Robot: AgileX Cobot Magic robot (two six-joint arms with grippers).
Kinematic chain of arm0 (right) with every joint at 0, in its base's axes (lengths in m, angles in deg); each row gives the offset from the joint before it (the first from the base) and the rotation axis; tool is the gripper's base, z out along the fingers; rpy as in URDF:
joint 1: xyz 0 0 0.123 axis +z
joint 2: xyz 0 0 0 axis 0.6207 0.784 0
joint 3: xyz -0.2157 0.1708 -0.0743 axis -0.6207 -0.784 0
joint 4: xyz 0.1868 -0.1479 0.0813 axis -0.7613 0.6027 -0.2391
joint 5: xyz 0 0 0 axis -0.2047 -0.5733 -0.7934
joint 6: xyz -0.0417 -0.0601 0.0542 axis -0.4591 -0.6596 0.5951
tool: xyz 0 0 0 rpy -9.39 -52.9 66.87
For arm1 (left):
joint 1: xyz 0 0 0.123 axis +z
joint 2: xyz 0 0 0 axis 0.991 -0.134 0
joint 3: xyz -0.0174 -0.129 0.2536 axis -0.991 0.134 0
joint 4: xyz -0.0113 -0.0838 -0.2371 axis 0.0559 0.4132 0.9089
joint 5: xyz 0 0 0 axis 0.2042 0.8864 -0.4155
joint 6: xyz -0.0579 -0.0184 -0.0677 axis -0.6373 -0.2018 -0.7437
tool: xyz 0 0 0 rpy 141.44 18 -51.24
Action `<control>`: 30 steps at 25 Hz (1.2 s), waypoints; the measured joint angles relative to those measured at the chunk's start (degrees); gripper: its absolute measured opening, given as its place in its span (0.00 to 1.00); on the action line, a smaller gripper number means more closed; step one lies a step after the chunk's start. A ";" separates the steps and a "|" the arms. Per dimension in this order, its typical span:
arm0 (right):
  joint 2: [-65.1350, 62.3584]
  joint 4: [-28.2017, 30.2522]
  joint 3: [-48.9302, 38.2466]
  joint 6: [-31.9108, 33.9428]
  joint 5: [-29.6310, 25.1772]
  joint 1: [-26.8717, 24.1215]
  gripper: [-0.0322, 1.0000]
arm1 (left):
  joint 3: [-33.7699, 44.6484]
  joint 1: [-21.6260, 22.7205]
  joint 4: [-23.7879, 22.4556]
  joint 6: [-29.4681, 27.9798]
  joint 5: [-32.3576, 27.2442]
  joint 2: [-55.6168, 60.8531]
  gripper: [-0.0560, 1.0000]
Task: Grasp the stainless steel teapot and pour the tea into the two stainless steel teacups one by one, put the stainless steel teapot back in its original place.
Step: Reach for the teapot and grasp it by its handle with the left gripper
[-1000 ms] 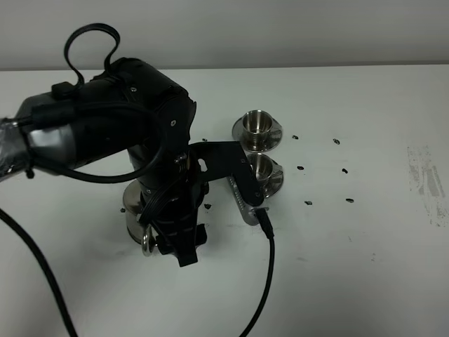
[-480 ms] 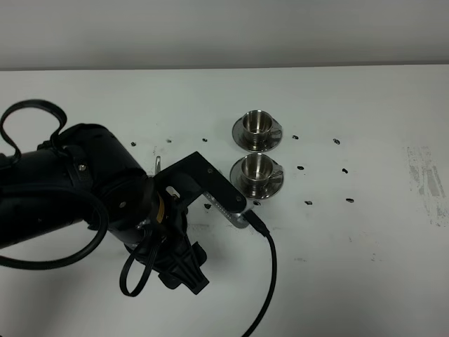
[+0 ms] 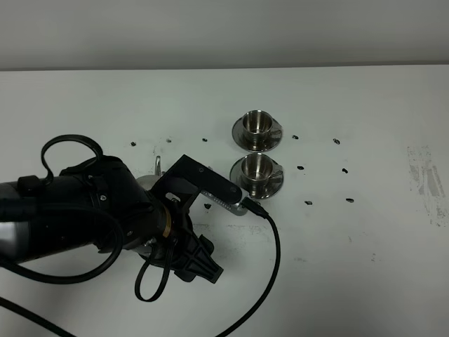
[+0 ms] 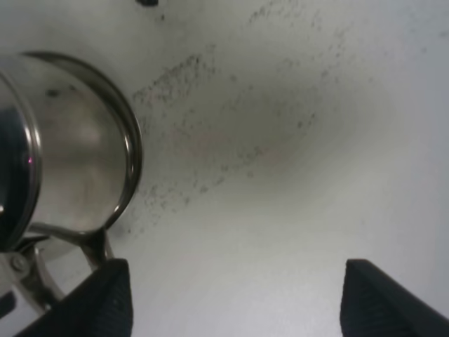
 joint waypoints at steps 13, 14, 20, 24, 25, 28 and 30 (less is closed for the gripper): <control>0.00 0.00 0.00 0.04 0.00 0.00 0.42 | 0.06 1.15 -0.58 -0.80 0.57 -3.41 0.62; 0.00 0.00 0.00 0.04 0.00 0.00 0.42 | 0.06 1.20 -0.64 -0.80 0.51 -3.41 0.62; 0.00 0.00 0.00 0.04 0.00 0.00 0.42 | 0.06 1.92 -2.26 -0.85 -1.74 -3.41 0.62; 0.00 0.00 0.00 0.06 0.00 0.00 0.42 | 0.06 2.69 -3.41 -0.20 -3.67 -3.41 0.62; 0.00 0.00 0.00 0.06 0.00 0.00 0.42 | 0.06 2.81 -3.54 0.07 -4.04 -3.41 0.62; 0.00 0.00 0.00 0.06 0.00 0.00 0.42 | 0.06 3.16 -3.61 1.56 -5.20 -3.41 0.62; 0.00 0.00 0.00 0.06 0.00 0.00 0.42 | 0.06 3.30 -3.61 2.70 -5.99 -3.41 0.62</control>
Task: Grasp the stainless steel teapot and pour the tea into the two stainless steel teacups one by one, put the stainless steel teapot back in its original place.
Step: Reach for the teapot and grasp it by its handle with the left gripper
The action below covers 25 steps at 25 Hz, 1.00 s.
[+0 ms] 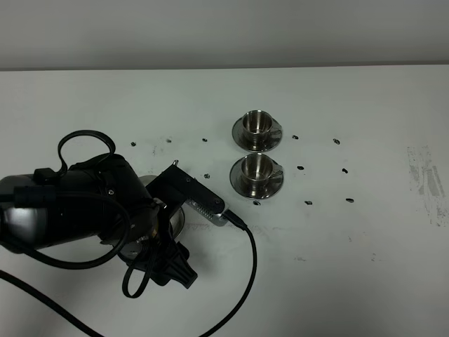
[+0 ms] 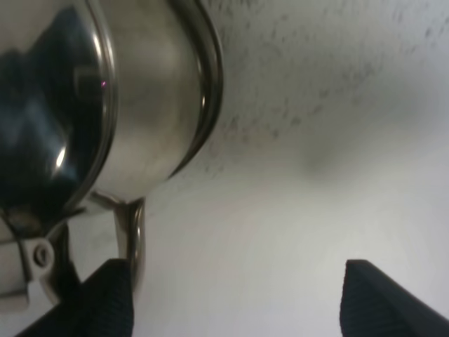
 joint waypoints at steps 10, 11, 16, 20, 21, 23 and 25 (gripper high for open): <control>0.00 0.00 0.00 0.04 0.00 0.00 0.42 | 0.00 1.00 -2.33 2.73 -2.44 0.00 0.62; 0.00 0.00 0.00 0.04 0.00 0.00 0.42 | 0.00 1.00 -2.27 2.73 -2.56 0.00 0.62; 0.00 0.00 0.00 0.04 0.00 0.00 0.42 | 0.00 0.33 2.00 8.26 -5.53 2.18 0.62; 0.00 0.00 0.00 0.04 0.00 0.00 0.42 | -0.50 -0.24 5.98 11.67 -12.13 7.44 0.62; 0.00 0.00 0.00 0.04 0.00 0.00 0.42 | -1.33 -0.11 6.66 11.56 -15.13 8.23 0.62; 0.00 0.00 0.00 0.04 0.00 0.00 0.42 | -3.82 0.86 7.10 10.39 -20.42 8.69 0.62; 0.00 0.00 0.00 0.04 0.00 0.00 0.42 | -6.83 2.38 6.08 9.10 -23.21 8.71 0.62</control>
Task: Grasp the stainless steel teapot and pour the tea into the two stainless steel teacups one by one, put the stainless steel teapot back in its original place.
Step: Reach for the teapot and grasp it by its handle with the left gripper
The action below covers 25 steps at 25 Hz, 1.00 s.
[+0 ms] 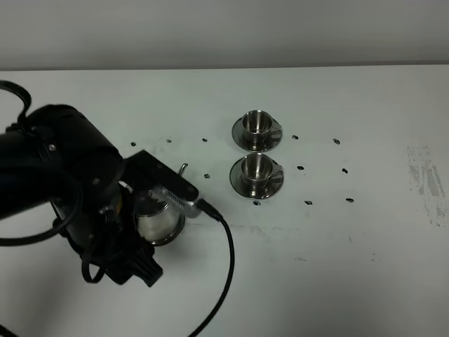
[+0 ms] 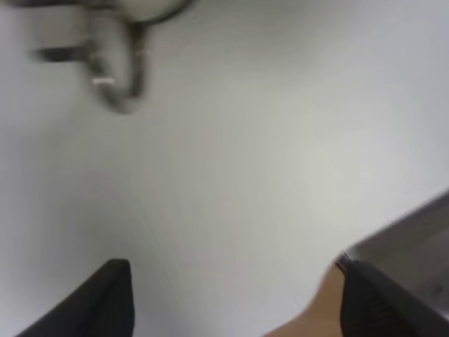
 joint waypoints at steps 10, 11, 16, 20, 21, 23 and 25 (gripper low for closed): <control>0.00 0.00 0.00 0.00 0.00 0.00 0.42 | -4.63 6.85 -1.86 2.50 5.67 -1.16 0.62; 0.00 0.00 0.00 0.00 0.00 0.00 0.42 | -4.63 7.30 -0.30 3.88 5.94 -1.79 0.62; 0.00 0.00 0.00 0.00 0.00 0.00 0.42 | -4.63 9.81 4.74 6.95 6.75 -5.27 0.62; 0.00 0.00 0.00 0.00 0.00 0.00 0.42 | -4.63 10.64 4.44 7.12 7.43 -7.09 0.62; 0.00 0.00 0.00 0.00 0.00 0.00 0.42 | -4.63 11.01 4.44 7.12 8.02 -7.38 0.62; 0.00 0.00 0.00 0.00 0.00 0.00 0.42 | -4.63 11.22 4.24 7.12 8.84 -7.93 0.62; 0.00 0.00 0.00 0.00 0.00 0.00 0.42 | -4.63 11.28 4.17 7.38 9.91 -8.53 0.62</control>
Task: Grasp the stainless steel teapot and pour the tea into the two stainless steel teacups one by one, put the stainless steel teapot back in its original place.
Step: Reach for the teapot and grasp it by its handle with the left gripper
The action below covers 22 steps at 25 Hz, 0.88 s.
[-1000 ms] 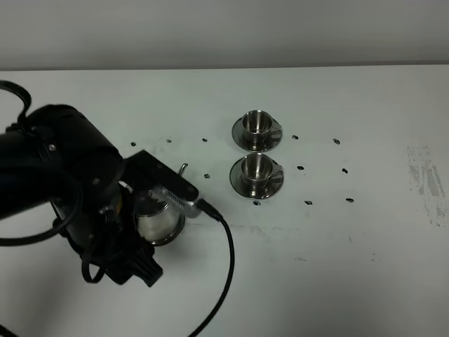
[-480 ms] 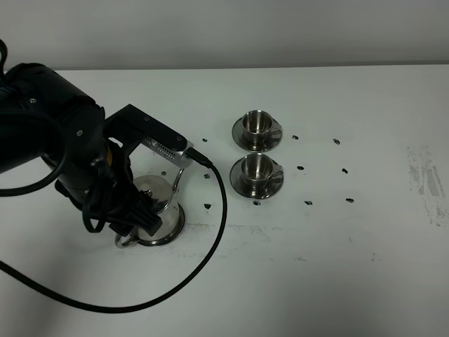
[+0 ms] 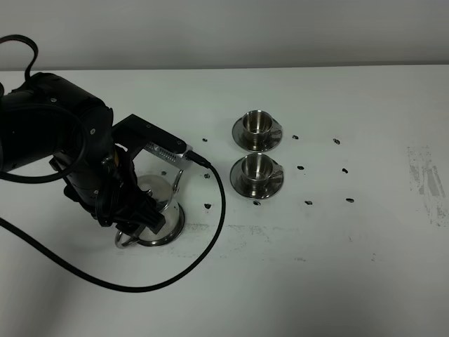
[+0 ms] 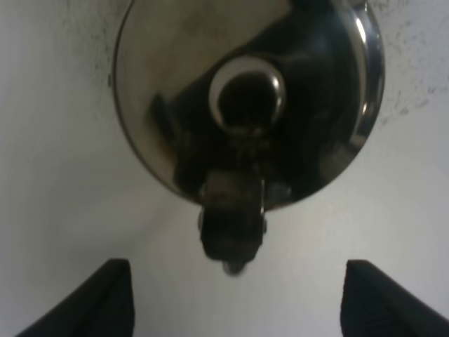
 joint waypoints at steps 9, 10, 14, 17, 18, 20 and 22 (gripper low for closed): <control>0.00 0.00 0.00 0.00 0.06 0.00 0.42 | 0.00 0.00 0.18 1.19 2.64 -2.56 0.62; 0.00 0.00 0.00 0.00 0.06 0.00 0.42 | 0.00 0.00 0.30 1.19 2.64 -2.77 0.62; 0.00 0.00 0.00 0.00 0.06 0.00 0.42 | 0.00 0.00 0.47 1.19 2.64 -3.70 0.62; 0.00 0.00 0.00 0.00 0.06 0.00 0.42 | 0.00 0.00 0.53 1.19 2.76 -4.52 0.62; 0.00 0.00 0.00 0.00 0.06 0.00 0.42 | 0.00 0.00 0.53 1.19 2.84 -4.81 0.62; 0.00 0.00 0.00 0.00 0.06 0.00 0.42 | 0.00 0.00 0.90 1.19 3.32 -5.12 0.62; 0.00 0.00 0.00 0.00 0.06 0.00 0.42 | 0.00 0.04 1.26 1.19 3.86 -5.24 0.62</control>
